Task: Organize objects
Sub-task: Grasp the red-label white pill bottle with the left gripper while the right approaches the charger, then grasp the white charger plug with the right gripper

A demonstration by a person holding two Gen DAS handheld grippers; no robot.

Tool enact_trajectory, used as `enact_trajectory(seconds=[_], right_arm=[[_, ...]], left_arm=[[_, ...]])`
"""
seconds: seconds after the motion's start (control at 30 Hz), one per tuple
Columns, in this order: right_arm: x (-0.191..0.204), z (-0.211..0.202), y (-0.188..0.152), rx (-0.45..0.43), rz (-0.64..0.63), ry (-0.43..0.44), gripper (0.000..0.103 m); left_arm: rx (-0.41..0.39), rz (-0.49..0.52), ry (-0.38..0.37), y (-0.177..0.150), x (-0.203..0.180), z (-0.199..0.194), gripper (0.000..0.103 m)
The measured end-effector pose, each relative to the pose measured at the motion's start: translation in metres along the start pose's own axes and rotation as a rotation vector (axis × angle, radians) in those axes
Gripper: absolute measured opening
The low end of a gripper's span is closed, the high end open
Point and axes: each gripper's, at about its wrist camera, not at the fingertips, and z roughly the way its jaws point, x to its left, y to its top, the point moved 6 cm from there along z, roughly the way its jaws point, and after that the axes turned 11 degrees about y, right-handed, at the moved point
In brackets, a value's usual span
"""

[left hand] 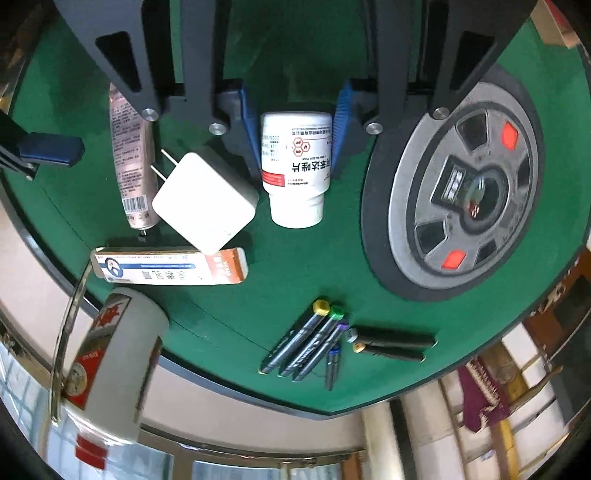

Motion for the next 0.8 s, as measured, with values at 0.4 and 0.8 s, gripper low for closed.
enact_trajectory(seconds=[0.4,0.8], right_arm=[[-0.008,0.002,0.001,-0.003,-0.007,-0.066,0.103],[0.005,0.023,0.018,0.095,-0.180,-0.163,0.103]], left_arm=[[0.065,-0.160,0.042,-0.078,0.032,-0.041,0.033],[0.043,-0.344,0.075,-0.143,0.075,-0.076,0.034]])
